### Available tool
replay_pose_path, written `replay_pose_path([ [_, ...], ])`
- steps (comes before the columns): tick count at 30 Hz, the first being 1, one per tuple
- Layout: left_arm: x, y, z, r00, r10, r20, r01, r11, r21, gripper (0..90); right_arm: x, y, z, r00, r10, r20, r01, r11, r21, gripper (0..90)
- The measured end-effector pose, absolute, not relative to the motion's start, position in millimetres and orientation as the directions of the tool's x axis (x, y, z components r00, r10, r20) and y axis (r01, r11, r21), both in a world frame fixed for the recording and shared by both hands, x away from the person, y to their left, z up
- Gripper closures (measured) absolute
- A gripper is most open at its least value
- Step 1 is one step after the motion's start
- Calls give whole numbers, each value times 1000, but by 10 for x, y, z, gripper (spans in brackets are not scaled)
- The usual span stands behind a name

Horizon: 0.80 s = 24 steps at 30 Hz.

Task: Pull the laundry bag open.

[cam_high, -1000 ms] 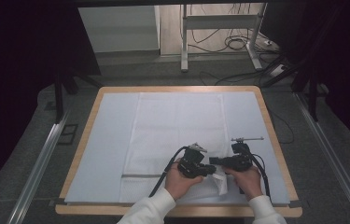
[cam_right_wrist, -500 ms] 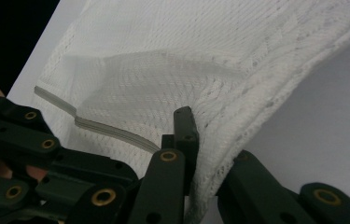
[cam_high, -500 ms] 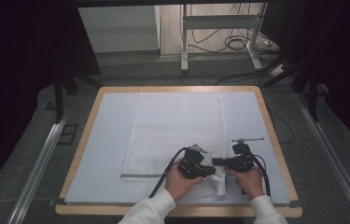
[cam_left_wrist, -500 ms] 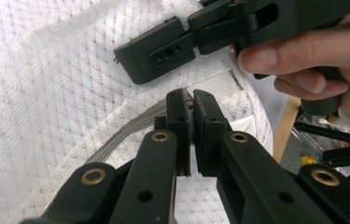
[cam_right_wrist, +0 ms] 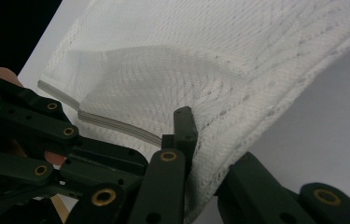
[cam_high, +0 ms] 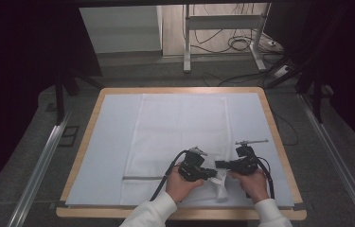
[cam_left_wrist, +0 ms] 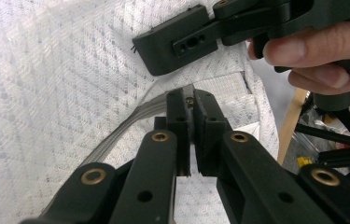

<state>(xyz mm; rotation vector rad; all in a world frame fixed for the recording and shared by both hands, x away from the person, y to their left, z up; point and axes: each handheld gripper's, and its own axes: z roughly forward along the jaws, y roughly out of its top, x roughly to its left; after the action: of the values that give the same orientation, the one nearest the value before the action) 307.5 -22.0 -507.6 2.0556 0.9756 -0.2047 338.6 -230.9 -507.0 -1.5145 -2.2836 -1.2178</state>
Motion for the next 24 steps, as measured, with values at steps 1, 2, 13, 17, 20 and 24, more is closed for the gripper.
replay_pose_path([
  [1, 3075, -220, -5077, 684, 570, -455, 704, -353, 617, 867, 3386, -2310, -5069, -481, 708, 517, 824, 164, 543, 884],
  [2, 3076, -219, -5078, 684, 570, -455, 704, -353, 616, 867, 3386, -2311, -5070, -481, 709, 516, 824, 164, 543, 884],
  [13, 3078, -197, -5108, 676, 568, -470, 713, -340, 614, 867, 3376, -2301, -5070, -478, 718, 506, 819, 157, 551, 884],
  [17, 3074, -209, -5121, 676, 568, -468, 712, -342, 613, 867, 3369, -2297, -5066, -475, 730, 492, 816, 155, 557, 884],
  [20, 3087, -205, -5130, 673, 570, -471, 715, -338, 612, 867, 3367, -2293, -5062, -475, 732, 488, 814, 156, 559, 884],
  [24, 3097, -198, -5136, 669, 577, -469, 718, -337, 609, 867, 3367, -2291, -5065, -474, 733, 488, 815, 155, 558, 884],
])
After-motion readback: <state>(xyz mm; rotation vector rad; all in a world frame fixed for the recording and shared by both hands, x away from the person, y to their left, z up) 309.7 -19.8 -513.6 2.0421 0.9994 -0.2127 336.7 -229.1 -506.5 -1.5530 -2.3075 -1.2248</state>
